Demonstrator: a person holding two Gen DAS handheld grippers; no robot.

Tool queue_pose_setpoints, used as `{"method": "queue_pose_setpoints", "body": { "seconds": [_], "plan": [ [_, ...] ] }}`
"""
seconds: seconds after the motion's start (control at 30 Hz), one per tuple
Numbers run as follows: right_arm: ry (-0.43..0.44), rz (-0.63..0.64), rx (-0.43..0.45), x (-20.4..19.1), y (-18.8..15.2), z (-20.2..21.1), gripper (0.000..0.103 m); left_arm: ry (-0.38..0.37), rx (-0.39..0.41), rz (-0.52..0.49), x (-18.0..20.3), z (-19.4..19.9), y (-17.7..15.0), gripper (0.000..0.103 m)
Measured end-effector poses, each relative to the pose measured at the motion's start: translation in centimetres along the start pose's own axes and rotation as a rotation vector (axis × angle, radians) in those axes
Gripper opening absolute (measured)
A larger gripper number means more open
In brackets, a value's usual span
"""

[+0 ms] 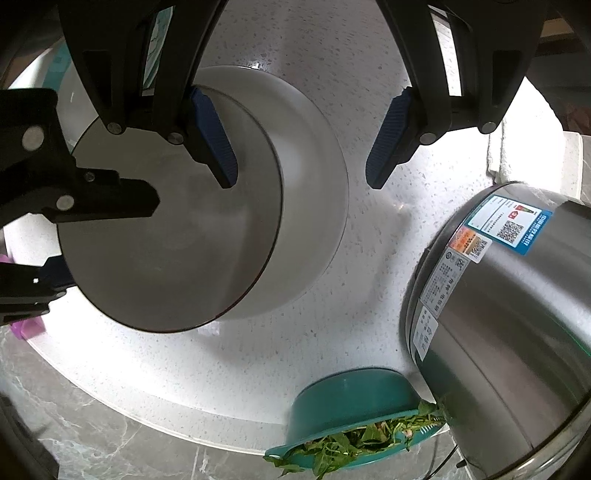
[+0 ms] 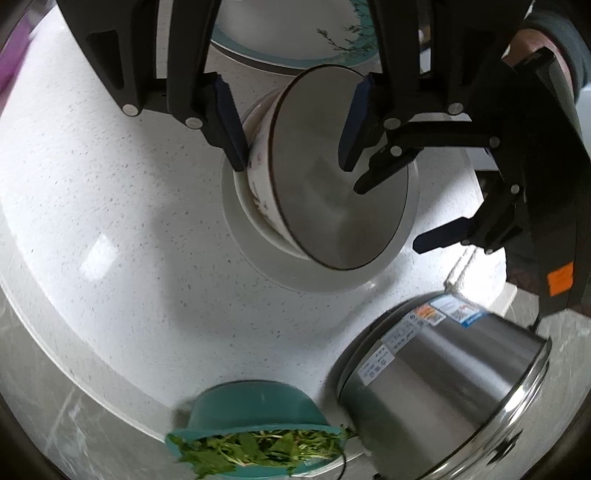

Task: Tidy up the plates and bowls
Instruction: 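Open both tools to release the red-patterned bowl on the stack, then move both tools to the bowl stack rim and close on it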

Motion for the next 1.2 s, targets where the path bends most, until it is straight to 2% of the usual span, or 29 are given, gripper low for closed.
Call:
{"method": "queue_pose_setpoints", "body": {
  "seconds": [0.07,0.2,0.33,0.43,0.53,0.63,0.77,0.9,1.0,1.2],
  "plan": [
    [-0.057,0.024,0.003,-0.1,-0.1,0.1,0.062,-0.005,-0.003,0.003,0.0,-0.2,0.0,0.071],
    [-0.103,0.064,0.020,-0.6,0.2,0.6,0.065,-0.011,-0.003,0.007,0.1,-0.3,-0.3,0.071],
    [-0.044,0.045,0.035,-0.2,0.3,1.1,0.065,-0.026,0.016,0.020,-0.3,0.4,-0.4,0.071],
    [0.027,0.025,0.099,0.5,0.5,3.2,0.065,-0.059,0.060,0.055,-1.2,2.0,-0.8,0.071],
    [0.032,-0.016,0.158,3.8,0.1,4.9,0.064,-0.111,0.088,0.097,-2.8,3.0,-1.8,0.072],
    [0.049,-0.062,0.130,6.3,-0.7,4.1,0.056,-0.130,0.090,0.137,-4.2,3.1,-2.9,0.073],
    [0.095,-0.098,0.131,7.4,-2.3,3.1,0.056,-0.164,0.103,0.170,-5.2,3.9,-4.7,0.073],
    [0.106,-0.081,0.081,6.7,-2.8,1.2,0.055,-0.161,0.062,0.156,-5.0,2.4,-4.9,0.073],
    [0.104,-0.064,0.070,6.0,-2.6,0.5,0.049,-0.171,0.046,0.142,-4.3,1.6,-4.9,0.073],
    [0.087,-0.049,0.062,5.5,-1.8,-0.4,0.050,-0.164,0.025,0.128,-4.2,0.1,-4.3,0.072]
  ]
}}
Point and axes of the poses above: each gripper's, at about its wrist camera, not at the fingertips, and z roughly against the way its jaws point, x to its right, y to its top, the point moved 10 cm from there along -z, roughly the way its jaws point, and after that the axes turned 12 degrees about -x, right-handed, at the moved point
